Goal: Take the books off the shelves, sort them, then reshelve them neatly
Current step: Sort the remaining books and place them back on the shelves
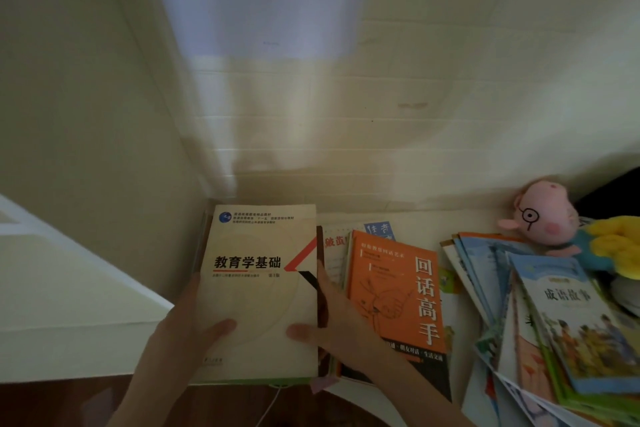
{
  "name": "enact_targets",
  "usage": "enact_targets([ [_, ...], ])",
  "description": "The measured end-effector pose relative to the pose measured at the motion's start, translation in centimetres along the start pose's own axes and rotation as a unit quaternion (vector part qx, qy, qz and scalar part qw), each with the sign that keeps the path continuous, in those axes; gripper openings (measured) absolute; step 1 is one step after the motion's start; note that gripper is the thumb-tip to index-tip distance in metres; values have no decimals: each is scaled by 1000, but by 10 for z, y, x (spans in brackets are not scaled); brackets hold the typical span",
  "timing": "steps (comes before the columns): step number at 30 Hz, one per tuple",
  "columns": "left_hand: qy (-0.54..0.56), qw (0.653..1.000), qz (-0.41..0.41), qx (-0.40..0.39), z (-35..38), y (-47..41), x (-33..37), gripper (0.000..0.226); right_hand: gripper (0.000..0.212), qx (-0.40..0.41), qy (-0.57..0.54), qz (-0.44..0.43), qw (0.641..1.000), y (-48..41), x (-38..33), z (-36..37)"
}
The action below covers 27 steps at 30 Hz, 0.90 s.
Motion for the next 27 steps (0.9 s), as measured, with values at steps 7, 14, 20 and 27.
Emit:
enact_targets([
  [7,-18,1000,2,-23,7,-2,7,101,111,6,-2,23,1000,1,2,2],
  [14,-48,977,180,102,11,18,92,70,69,98,26,1,995,33,-9,-48],
  [20,59,938,278,-198,146,65,210,41,54,362,112,8,925,115,50,-211],
  [27,48,891,223,-393,293,102,279,55,86,472,79,190,857,206,161,-362],
])
Point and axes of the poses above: each hand's wrist, its own y-axis away from the middle knuckle, its own z-axis out of the palm, x = y × z, the point moved 6 cm from there along -y, towards the middle knuckle, and after that the axes turned 11 degrees about -y, right-handed, at the moved point
